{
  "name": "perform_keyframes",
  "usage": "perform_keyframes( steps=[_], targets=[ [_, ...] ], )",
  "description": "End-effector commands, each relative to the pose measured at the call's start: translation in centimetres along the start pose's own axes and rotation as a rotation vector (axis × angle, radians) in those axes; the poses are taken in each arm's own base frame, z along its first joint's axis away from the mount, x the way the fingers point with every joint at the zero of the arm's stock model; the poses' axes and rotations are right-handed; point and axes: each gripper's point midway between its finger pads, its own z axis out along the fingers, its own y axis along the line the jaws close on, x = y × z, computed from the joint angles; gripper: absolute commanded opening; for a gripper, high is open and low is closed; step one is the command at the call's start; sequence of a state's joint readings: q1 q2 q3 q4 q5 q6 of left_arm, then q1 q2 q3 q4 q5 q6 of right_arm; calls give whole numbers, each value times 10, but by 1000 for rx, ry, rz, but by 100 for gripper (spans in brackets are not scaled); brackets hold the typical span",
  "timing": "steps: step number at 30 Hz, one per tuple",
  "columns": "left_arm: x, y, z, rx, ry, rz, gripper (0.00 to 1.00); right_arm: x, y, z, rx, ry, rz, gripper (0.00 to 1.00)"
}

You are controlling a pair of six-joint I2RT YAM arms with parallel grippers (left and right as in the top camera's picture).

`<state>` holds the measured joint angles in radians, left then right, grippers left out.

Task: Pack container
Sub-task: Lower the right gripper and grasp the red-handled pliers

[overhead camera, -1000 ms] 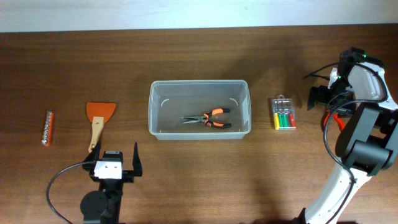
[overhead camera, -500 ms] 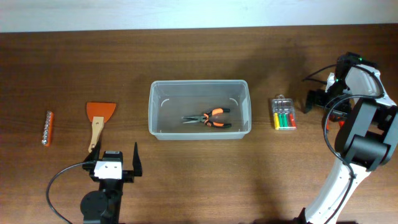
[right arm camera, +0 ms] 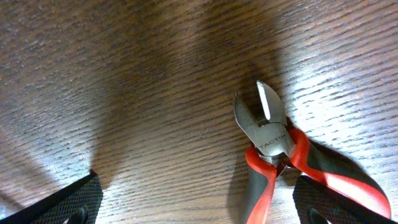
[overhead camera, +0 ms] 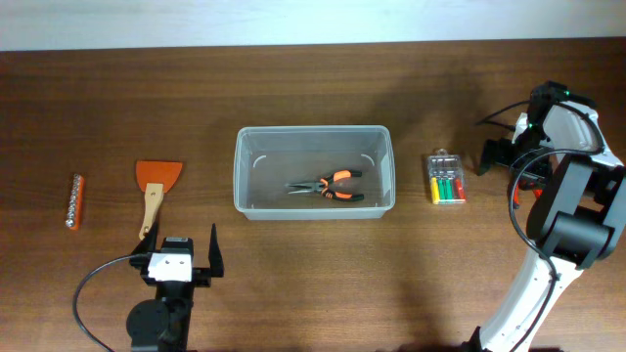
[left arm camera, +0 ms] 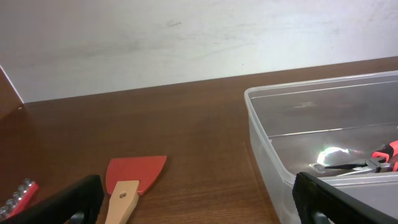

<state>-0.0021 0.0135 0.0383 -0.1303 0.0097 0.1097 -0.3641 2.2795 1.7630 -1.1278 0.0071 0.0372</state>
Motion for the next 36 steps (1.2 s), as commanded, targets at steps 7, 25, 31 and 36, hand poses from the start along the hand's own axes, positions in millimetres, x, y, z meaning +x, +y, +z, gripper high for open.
perform_keyframes(
  steps=[7, 25, 31, 36],
  targets=[
    [1, 2, 0, -12, -1, 12, 99, 2, -2, 11, 6, 22, 27, 99],
    [1, 2, 0, -12, -1, 12, 99, 1, -2, 11, 6, 18, 27, 83],
    [1, 2, 0, -12, -1, 12, 99, 1, -2, 11, 6, 18, 27, 77],
    [1, 2, 0, -12, -1, 12, 99, 1, -2, 11, 6, 18, 27, 74]
  ],
)
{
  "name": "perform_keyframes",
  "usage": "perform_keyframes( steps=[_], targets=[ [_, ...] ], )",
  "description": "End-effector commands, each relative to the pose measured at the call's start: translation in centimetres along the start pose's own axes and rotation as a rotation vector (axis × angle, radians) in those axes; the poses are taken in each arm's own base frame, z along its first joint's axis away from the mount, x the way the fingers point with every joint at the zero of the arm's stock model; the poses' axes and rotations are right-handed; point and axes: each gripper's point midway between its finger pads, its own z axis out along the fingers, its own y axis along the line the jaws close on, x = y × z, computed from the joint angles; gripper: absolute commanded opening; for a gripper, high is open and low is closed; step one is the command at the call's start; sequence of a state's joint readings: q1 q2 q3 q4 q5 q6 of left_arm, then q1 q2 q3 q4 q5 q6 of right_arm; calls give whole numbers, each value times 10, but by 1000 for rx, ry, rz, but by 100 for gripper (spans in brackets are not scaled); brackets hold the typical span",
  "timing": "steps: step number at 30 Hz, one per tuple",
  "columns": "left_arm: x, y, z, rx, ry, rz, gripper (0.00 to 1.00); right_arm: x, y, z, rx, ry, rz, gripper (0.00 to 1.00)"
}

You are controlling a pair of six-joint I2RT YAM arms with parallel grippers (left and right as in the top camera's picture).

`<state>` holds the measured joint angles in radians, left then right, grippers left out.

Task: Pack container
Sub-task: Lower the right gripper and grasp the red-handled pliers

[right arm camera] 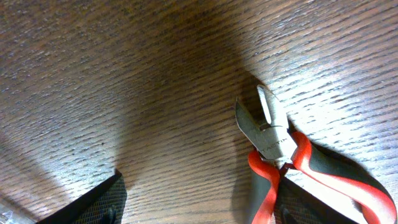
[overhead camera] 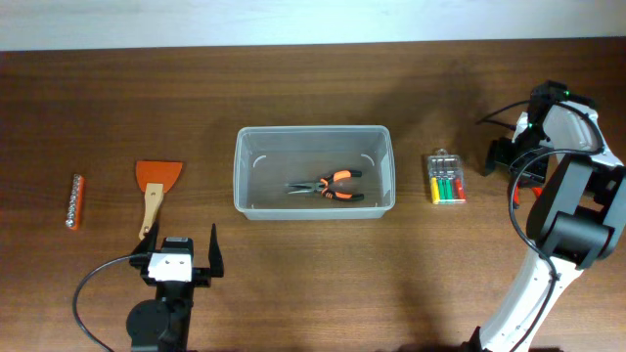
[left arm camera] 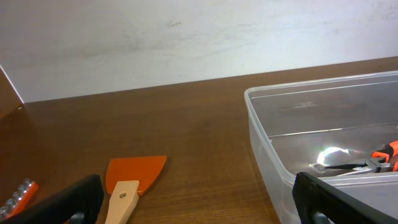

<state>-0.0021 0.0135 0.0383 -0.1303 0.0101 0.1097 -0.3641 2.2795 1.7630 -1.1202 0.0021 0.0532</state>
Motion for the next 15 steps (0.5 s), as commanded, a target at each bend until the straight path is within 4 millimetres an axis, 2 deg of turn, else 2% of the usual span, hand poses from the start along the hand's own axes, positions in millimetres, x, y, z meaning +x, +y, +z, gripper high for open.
perform_keyframes(
  steps=[1, 4, 10, 15],
  targets=[
    [1, 2, 0, -12, -1, 12, 99, 3, -3, 11, 11, 25, 11, 74],
    [1, 2, 0, -12, -1, 12, 99, 3, -3, 11, 11, 25, 11, 72],
    [1, 2, 0, -12, -1, 12, 99, 3, -3, 11, 11, 26, 12, 62],
    [1, 2, 0, -12, -1, 12, 99, 4, -3, 11, 11, 29, 12, 60]
  ],
)
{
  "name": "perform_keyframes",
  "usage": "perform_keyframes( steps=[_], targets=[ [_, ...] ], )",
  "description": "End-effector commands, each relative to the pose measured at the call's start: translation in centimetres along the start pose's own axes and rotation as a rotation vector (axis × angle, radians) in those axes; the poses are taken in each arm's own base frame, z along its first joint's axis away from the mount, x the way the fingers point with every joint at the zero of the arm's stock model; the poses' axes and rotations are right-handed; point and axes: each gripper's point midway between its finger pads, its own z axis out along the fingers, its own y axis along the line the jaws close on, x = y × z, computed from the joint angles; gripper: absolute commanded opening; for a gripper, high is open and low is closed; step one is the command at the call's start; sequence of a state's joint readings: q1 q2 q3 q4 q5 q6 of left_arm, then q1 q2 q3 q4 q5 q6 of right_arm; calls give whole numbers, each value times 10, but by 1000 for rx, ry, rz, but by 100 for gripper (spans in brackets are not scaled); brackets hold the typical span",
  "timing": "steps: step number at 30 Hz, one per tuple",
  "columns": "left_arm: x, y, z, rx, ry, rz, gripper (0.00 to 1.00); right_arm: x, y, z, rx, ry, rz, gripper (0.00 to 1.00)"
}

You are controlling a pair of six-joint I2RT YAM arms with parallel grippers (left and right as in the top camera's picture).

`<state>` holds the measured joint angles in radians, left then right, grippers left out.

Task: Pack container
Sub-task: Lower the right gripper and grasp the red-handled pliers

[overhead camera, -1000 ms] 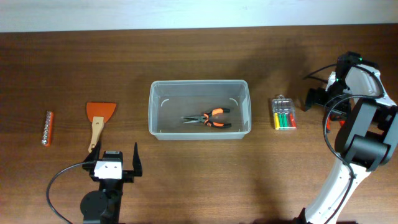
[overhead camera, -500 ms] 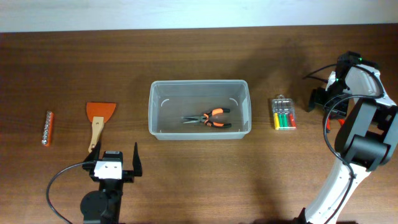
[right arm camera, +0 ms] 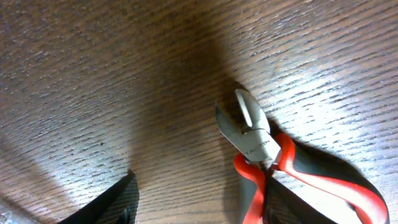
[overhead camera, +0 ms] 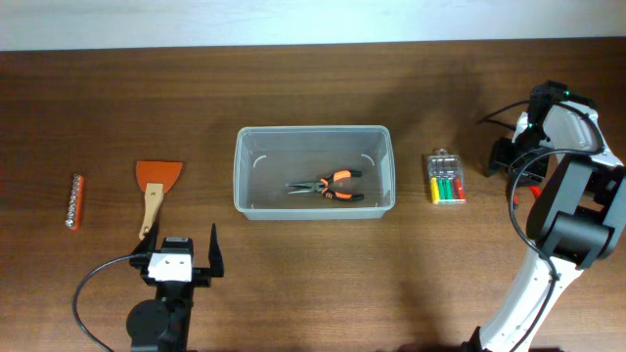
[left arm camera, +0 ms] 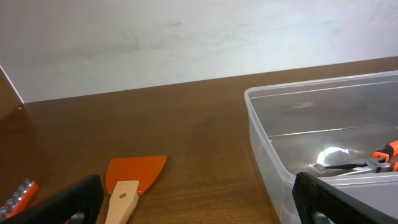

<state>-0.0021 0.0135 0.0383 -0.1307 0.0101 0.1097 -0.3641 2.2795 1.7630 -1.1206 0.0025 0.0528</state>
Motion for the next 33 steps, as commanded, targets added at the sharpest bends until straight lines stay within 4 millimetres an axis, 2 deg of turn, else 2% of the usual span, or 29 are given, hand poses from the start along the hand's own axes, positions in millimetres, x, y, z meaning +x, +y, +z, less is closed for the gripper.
perform_keyframes(
  steps=[1, 3, 6, 11, 23, 28, 33],
  targets=[
    [1, 2, 0, -12, -2, 12, 99, 4, -3, 11, 11, 29, 12, 59],
    [1, 2, 0, -12, -2, 12, 99, 4, -3, 11, 11, 29, 12, 56],
    [1, 2, 0, -12, -2, 12, 99, 4, -3, 11, 11, 29, 12, 45],
    [1, 2, 0, -12, -2, 12, 99, 4, -3, 11, 11, 29, 15, 36],
    [1, 2, 0, -12, -2, 12, 99, 4, -3, 11, 11, 28, 9, 31],
    [1, 2, 0, -12, -2, 12, 99, 4, -3, 11, 11, 29, 7, 24],
    [1, 2, 0, -12, -2, 12, 99, 4, -3, 11, 11, 28, 7, 22]
  ],
)
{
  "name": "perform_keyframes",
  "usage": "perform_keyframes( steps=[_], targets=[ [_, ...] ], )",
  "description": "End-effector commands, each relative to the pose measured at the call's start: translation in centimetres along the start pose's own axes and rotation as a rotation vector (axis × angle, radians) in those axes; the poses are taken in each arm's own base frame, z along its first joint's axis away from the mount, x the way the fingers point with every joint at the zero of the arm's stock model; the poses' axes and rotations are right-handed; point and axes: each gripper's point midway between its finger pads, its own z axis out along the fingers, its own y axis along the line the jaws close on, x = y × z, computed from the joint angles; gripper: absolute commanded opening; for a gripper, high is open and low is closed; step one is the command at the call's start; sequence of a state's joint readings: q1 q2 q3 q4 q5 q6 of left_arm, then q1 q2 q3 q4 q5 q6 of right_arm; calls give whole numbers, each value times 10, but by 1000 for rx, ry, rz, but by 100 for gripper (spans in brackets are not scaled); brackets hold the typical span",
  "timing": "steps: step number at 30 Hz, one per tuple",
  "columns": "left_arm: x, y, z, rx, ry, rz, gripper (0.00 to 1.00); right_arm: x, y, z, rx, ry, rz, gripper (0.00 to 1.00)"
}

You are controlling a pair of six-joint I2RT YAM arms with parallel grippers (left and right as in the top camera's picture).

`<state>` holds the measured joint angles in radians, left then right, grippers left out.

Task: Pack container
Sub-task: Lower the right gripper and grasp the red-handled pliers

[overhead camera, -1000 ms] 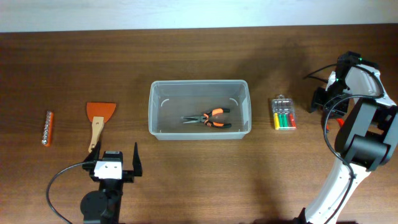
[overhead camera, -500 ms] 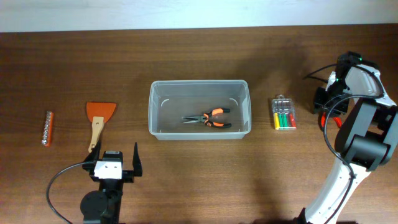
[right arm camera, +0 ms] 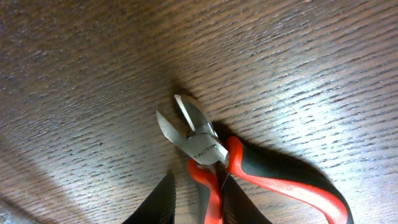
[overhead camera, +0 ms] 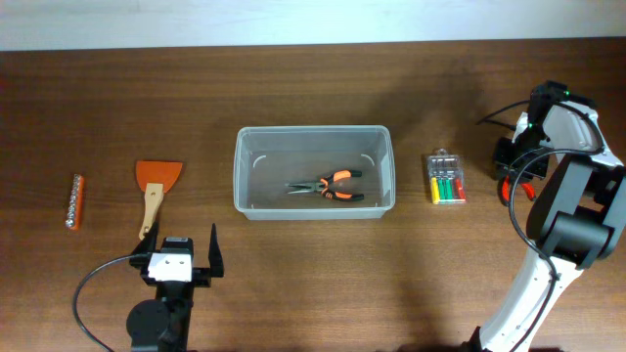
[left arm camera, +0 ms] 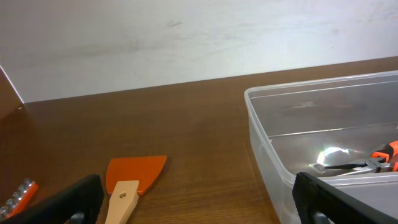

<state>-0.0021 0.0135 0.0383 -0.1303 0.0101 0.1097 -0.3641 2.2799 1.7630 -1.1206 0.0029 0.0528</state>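
A clear plastic container [overhead camera: 240,186] stands mid-table with orange-handled pliers [overhead camera: 328,186] inside. Red-and-black cutters [right arm camera: 205,149] lie on the wood at the far right. My right gripper [right arm camera: 199,182] is down on them, its fingers [right arm camera: 160,202] narrowed round one red handle. In the overhead view the right gripper [overhead camera: 507,164] sits right of a case of coloured screwdrivers [overhead camera: 446,179]. My left gripper [left arm camera: 196,211] rests open near the front edge, beside an orange scraper [left arm camera: 134,177] and the container [left arm camera: 267,155].
A red strip of bits [overhead camera: 74,200] lies at the far left, left of the scraper [overhead camera: 155,191]. The right arm's white body [overhead camera: 572,196] and cable stand along the right edge. A pale wall runs behind the table.
The right gripper's fingers have drawn much closer together and now pinch one cutter handle between them. The cutters sit further left in the right wrist view. The left arm is unchanged.
The right gripper stood wide open over the cutters, its fingers at the frame corners. Its fingers were then closer in at each later moment, and now they are shut round one handle. The left gripper, container, pliers, scraper and screwdriver case stayed put throughout.
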Motion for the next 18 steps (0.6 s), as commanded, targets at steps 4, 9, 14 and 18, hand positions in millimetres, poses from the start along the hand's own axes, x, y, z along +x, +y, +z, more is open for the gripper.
perform_keyframes(
  steps=[4, 9, 14, 18],
  targets=[
    [1, 2, 0, -12, -1, 12, 99, 4, -3, 10, 10, 28, 7, 18],
    [1, 2, 0, -12, -1, 12, 99, 4, -3, 10, 10, 28, 7, 16],
    [1, 2, 0, -12, -1, 12, 99, 3, -3, 10, 10, 25, 7, 13],
    [1, 2, 0, -12, -1, 12, 99, 2, -3, 10, 10, 20, 7, 10]
  ],
)
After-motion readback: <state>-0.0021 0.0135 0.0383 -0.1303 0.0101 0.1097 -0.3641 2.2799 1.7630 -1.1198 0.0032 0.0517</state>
